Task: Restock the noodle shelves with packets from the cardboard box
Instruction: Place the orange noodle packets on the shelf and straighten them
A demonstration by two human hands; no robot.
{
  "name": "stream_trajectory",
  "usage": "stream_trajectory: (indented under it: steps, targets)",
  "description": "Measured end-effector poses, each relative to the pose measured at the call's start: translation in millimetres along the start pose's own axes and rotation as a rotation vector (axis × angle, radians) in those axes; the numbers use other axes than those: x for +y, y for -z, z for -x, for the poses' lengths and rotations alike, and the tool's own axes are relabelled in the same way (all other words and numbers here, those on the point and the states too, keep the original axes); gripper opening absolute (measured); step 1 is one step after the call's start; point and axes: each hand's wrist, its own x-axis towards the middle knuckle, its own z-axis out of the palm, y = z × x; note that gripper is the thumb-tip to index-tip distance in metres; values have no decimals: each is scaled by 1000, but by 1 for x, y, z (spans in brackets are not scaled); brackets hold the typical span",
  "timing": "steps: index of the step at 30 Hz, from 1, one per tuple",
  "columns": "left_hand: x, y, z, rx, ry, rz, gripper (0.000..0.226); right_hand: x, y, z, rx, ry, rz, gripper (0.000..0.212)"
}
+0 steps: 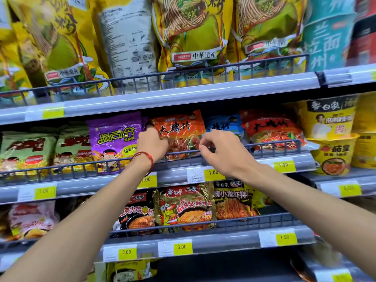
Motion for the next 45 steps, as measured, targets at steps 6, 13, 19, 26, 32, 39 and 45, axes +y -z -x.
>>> stream_trajectory:
  steps: [6,13,19,26,32,39,45]
  targets:
    - [-4,17,21,30,-104,-45,17,-18,-5,4,33,112,-4,16]
    - [-33,43,75,165,-386,-45,20,-50,-31,25,13,215,-40,13]
    - [-99,75,128,111,-436,-333,17,-92,-76,58,-146,261,15,18]
    - [-205,117,209,-8,-466,-655,17,-178,-132,113,-258,336,47,21]
    - [-316,171,281,-144,-382,-666,20,-284,-196,173,-360,308,9,22]
    - [-449,243,353,-279,-256,-689,25,-412,-282,238,-477,242,-60,27]
    - [-550,284,385,-355,-128,-670,25,-499,-357,269,-576,184,-113,31]
